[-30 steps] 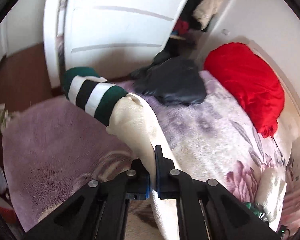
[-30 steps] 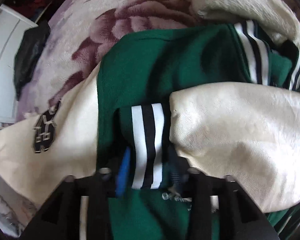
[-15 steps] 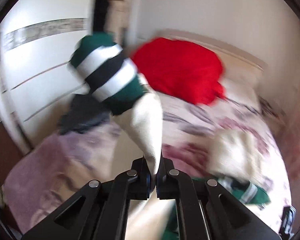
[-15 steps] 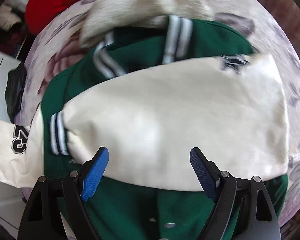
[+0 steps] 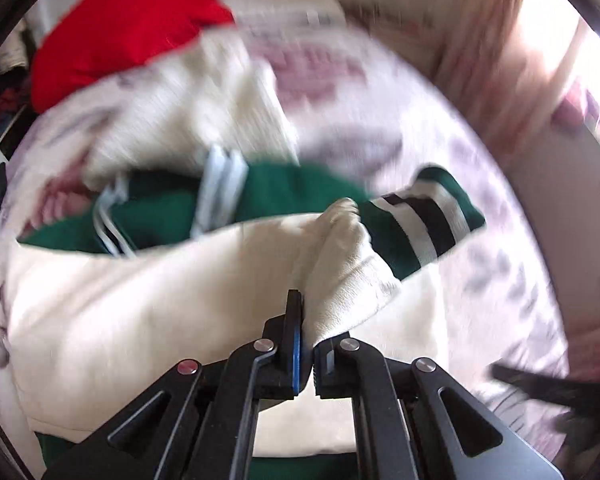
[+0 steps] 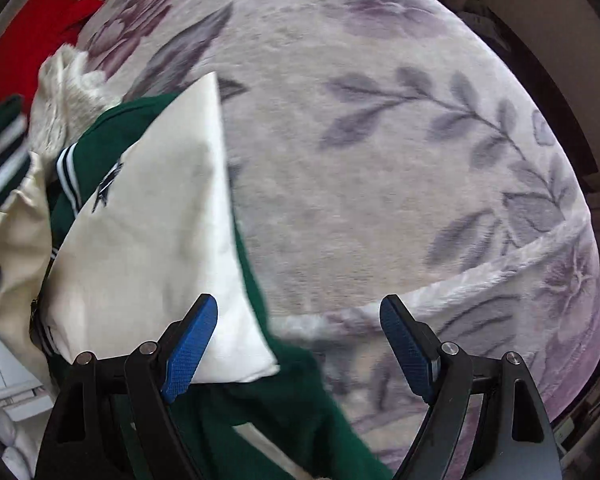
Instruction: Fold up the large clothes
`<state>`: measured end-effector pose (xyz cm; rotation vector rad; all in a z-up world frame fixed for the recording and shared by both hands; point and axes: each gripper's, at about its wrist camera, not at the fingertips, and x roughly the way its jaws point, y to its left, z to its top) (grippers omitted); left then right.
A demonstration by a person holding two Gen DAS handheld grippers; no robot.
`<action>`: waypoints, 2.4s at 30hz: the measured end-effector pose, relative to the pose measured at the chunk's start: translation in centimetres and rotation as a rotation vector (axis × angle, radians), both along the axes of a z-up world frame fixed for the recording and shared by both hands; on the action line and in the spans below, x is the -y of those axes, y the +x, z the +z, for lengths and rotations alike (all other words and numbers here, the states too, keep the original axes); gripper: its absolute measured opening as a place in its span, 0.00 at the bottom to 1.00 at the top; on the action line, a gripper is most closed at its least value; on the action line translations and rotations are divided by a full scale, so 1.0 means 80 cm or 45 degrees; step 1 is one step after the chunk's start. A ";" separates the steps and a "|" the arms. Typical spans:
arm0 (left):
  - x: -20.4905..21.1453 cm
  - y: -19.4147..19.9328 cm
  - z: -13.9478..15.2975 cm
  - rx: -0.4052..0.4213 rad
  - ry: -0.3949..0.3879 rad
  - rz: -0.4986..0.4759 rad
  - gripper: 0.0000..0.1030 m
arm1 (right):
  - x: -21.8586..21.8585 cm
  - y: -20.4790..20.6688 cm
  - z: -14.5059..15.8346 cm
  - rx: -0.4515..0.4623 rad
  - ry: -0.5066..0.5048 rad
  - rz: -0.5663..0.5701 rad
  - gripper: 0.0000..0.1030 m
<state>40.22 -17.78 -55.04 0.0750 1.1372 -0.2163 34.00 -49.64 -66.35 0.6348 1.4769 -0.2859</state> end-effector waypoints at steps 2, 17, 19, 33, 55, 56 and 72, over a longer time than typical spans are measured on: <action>0.026 0.000 -0.031 -0.090 0.121 -0.044 0.06 | 0.029 -0.014 -0.006 -0.013 0.044 -0.018 0.83; -0.099 -0.061 0.032 -0.154 -0.023 0.107 1.00 | -0.003 0.063 0.027 0.185 0.536 0.072 0.83; -0.148 -0.058 0.032 -0.147 0.012 0.235 1.00 | -0.027 0.096 0.021 0.209 0.554 0.138 0.83; -0.340 -0.146 -0.023 -0.332 -0.066 0.613 0.99 | -0.081 0.117 -0.031 0.038 0.441 0.142 0.29; -0.160 -0.327 -0.083 -0.531 -0.288 0.504 0.13 | -0.025 -0.143 -0.013 -0.251 0.499 0.226 0.56; -0.156 -0.331 -0.073 -0.515 -0.312 0.553 0.15 | -0.019 -0.135 -0.016 -0.250 0.527 0.248 0.56; -0.072 -0.521 -0.172 -0.532 -1.259 1.561 0.73 | 0.003 -0.090 -0.082 -0.339 0.690 0.562 0.56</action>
